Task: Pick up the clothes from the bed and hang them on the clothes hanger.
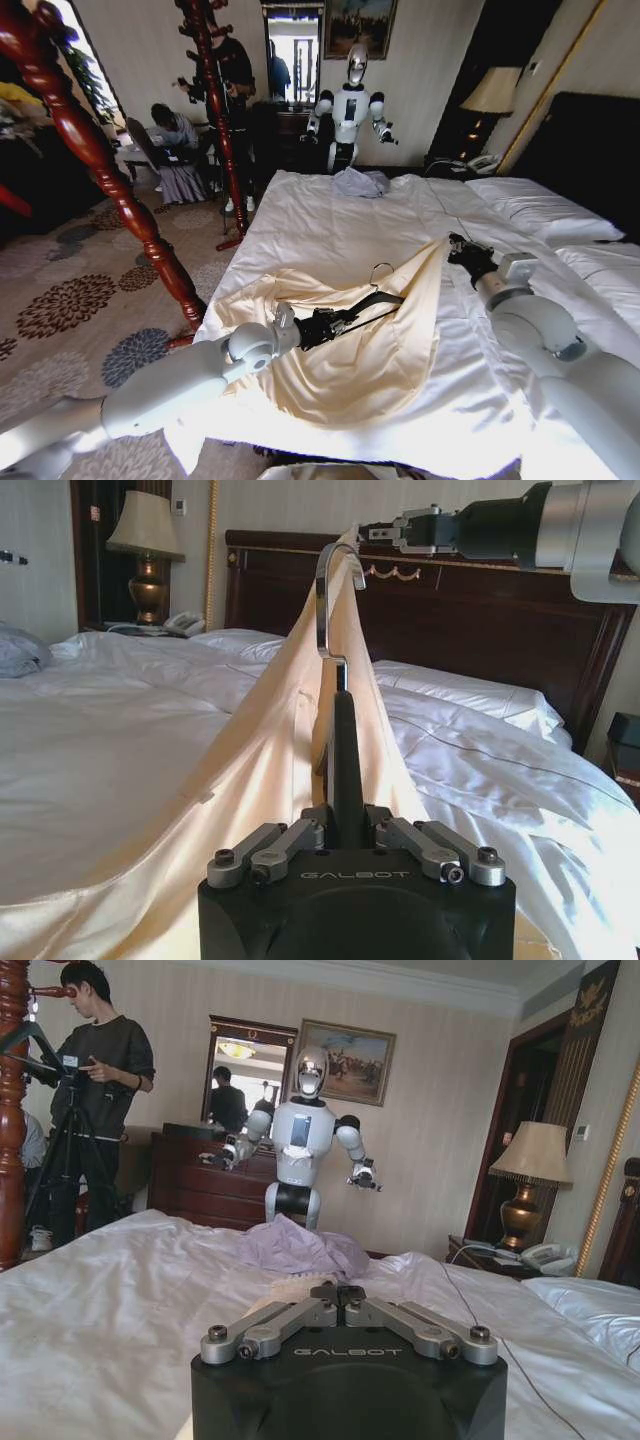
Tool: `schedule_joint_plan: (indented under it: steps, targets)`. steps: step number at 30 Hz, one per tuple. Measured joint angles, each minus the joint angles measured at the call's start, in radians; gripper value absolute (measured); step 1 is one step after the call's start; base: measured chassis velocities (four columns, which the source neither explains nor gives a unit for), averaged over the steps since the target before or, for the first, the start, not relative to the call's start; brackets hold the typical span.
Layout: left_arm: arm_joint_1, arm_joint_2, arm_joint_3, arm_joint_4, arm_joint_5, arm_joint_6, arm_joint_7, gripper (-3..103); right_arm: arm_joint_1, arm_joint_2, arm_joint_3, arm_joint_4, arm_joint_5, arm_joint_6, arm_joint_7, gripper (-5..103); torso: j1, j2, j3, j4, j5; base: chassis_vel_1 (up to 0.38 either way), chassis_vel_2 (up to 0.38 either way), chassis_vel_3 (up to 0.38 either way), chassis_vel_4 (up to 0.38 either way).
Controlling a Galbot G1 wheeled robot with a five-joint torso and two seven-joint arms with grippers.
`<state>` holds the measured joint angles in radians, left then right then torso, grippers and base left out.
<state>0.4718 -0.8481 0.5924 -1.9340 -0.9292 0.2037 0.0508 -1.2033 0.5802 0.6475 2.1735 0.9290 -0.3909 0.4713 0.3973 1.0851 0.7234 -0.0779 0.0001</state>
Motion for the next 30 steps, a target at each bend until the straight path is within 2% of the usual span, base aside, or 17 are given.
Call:
schedule_joint_plan:
  steps: [7, 14, 24, 30]
  targets:
    - [-0.005, -0.05, 0.002, 0.046, 0.008, -0.001, -0.007, 16, 0.001, 0.008, 0.002, 0.033, 0.093, -0.025, 0.034, 0, 0.0, 0.0, 0.0, 0.0, 0.0001, 0.0, 0.0, 0.0, 0.0]
    - [-0.006, -0.115, 0.006, 0.084, 0.037, -0.004, -0.015, 16, -0.003, 0.018, 0.017, 0.08, 0.243, -0.062, 0.095, 0, 0.0, 0.0, 0.0, 0.0001, -0.0001, 0.0, 0.0, 0.0, 0.0]
    - [-0.026, -0.189, -0.002, 0.146, 0.033, -0.008, -0.038, 16, -0.068, 0.071, 0.02, 0.101, 0.349, -0.089, 0.142, 0, 0.0, 0.0, 0.0, -0.0001, 0.0001, 0.0, 0.0, 0.0, 0.0]
    - [-0.034, -0.219, -0.003, 0.181, 0.026, -0.01, -0.055, 16, -0.1, 0.07, 0.046, 0.145, 0.404, -0.1, 0.161, 0, 0.0, 0.0, 0.0, 0.0, -0.0001, 0.0, 0.0, 0.0, 0.0]
